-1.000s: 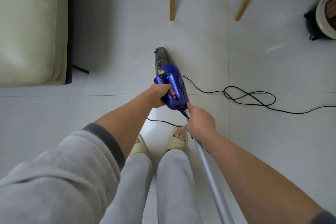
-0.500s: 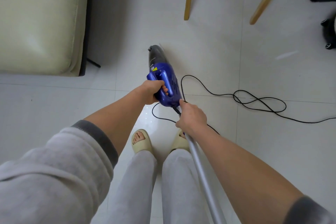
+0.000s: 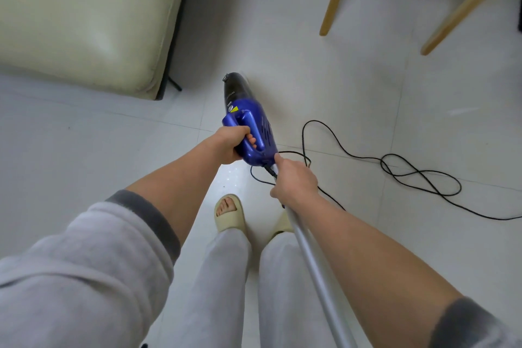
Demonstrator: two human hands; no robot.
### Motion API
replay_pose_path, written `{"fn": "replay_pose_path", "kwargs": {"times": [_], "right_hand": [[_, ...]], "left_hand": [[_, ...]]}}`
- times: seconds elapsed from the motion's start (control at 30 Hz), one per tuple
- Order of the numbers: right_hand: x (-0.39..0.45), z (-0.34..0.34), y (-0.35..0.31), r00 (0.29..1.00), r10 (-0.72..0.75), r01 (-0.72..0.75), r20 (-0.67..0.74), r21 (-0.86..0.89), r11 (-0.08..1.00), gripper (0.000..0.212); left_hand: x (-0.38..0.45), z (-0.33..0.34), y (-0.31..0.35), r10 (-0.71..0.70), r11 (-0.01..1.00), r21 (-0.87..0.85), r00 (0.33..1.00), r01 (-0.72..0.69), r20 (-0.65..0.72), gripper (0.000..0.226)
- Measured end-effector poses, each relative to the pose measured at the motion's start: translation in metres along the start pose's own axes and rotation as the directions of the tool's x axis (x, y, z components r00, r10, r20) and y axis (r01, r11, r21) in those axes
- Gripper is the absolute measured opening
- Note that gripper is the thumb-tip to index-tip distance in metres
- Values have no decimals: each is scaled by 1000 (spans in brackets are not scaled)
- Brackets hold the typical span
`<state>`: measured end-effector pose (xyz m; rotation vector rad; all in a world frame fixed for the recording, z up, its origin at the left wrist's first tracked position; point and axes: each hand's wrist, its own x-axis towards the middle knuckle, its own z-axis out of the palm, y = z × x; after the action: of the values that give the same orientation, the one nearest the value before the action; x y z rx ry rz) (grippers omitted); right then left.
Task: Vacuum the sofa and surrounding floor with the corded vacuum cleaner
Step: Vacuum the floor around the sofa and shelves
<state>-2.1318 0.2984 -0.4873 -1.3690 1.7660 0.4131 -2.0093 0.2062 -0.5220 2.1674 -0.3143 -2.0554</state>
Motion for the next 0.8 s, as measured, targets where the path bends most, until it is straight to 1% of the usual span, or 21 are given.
{"fn": "replay_pose_path", "kwargs": {"times": [0.13,0.43,0.63,0.8], "right_hand": [[1,5,-21,999,-33,33,11,-38,999,41],[0,22,-63,997,-66,69,42,-82,994,40],[-2,27,-80,996,-80,84,42,-117,990,41],[-7,29,-86,996,-68,74,54,-112,991,42]], "left_hand": [[1,-27,-3,-8,998,-59,1000,9,5,9],[2,-73,-10,10,995,-103,999,-14,-43,12],[3,-96,-14,-25,992,-124,999,22,-24,8],[2,-103,-13,-53,993,-106,999,52,-6,6]]}}
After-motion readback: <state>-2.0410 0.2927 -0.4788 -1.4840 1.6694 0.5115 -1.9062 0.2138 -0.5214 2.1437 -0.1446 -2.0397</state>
